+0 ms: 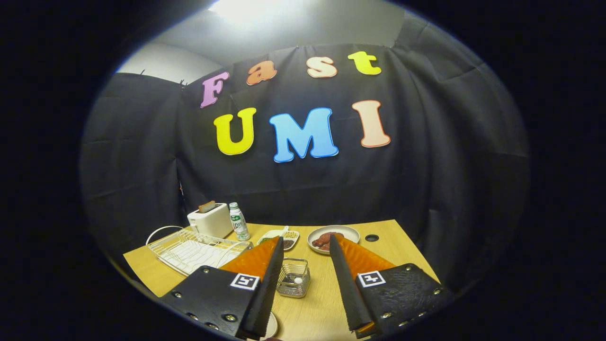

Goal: Take the plate from the dish rack, then take the spoon from the basket and place it into the plate.

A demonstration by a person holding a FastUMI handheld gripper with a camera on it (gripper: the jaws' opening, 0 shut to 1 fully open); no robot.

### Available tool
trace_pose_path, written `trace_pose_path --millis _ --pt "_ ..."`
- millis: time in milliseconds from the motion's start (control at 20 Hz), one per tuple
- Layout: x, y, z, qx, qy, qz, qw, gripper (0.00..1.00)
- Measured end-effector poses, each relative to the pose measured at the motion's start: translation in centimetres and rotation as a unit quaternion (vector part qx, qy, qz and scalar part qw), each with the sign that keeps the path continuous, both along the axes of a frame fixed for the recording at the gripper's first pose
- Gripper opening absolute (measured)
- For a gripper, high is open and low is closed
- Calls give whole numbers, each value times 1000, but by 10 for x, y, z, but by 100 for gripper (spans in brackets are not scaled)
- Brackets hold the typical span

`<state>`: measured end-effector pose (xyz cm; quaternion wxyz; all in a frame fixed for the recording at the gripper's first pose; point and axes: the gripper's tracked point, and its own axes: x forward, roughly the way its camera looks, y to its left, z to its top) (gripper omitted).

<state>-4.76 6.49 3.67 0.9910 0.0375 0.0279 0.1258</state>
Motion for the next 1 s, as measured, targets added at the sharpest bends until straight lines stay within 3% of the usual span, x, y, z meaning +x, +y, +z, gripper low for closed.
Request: trace_pose_path --millis 300,1000 --pt "20 21 -21 -27 -43 -9 999 61" --pt "73 35 -98 -18 -37 -59 997 61"
